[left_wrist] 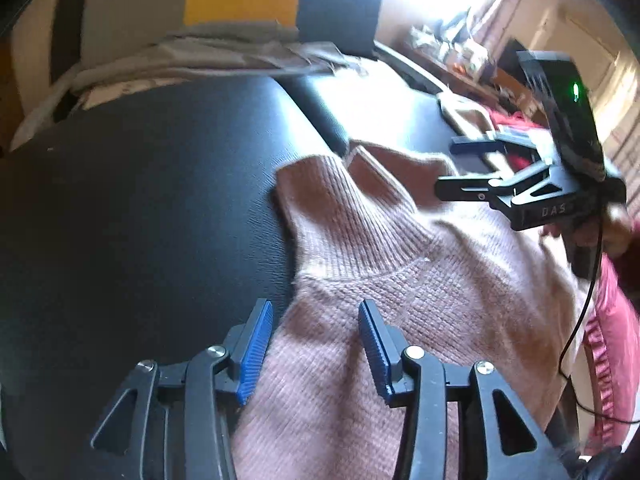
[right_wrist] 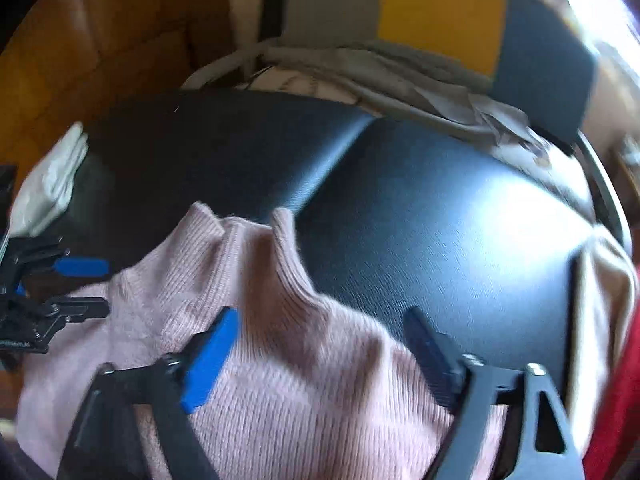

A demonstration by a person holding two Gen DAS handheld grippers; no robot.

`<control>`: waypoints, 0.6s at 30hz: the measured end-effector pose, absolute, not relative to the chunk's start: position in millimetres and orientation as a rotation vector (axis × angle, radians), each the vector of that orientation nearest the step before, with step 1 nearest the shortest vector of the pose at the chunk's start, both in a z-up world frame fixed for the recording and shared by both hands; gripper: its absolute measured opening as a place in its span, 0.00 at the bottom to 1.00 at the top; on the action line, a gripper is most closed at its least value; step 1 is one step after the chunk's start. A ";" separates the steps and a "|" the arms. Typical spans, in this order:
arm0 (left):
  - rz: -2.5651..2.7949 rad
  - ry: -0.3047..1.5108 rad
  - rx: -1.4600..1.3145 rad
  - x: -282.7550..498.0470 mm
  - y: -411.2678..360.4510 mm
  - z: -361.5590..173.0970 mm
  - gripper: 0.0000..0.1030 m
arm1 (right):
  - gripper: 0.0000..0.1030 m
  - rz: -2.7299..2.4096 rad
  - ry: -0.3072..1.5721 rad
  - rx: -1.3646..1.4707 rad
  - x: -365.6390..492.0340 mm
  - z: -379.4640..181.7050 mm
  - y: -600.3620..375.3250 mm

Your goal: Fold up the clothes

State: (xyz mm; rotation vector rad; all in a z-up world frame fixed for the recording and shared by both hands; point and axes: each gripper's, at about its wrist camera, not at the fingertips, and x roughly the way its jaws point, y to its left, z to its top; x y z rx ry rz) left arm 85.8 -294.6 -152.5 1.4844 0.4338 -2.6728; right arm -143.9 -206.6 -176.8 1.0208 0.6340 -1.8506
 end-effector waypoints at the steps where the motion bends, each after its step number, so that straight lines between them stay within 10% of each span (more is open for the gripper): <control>1: -2.682 0.407 1.480 83.9 -290.6 -153.4 0.49 | 0.87 -1.818 0.677 1.016 -144.4 -179.1 -212.7; 7: -2.663 0.270 1.472 76.7 -263.5 -155.9 0.73 | 0.84 -1.717 0.858 1.021 -132.4 -197.8 -226.8; 9: -2.633 0.302 1.462 76.1 -262.6 -155.0 0.70 | 0.60 -1.719 0.858 1.014 -127.1 -196.6 -224.3; 13: -2.610 0.573 1.415 84.5 -280.0 -149.4 0.07 | 0.14 -1.728 0.865 0.993 -115.1 -194.0 -219.4; 18: -2.629 0.670 1.216 116.0 -279.5 -131.4 0.04 | 0.12 -1.877 0.788 0.818 -73.5 -134.3 -185.0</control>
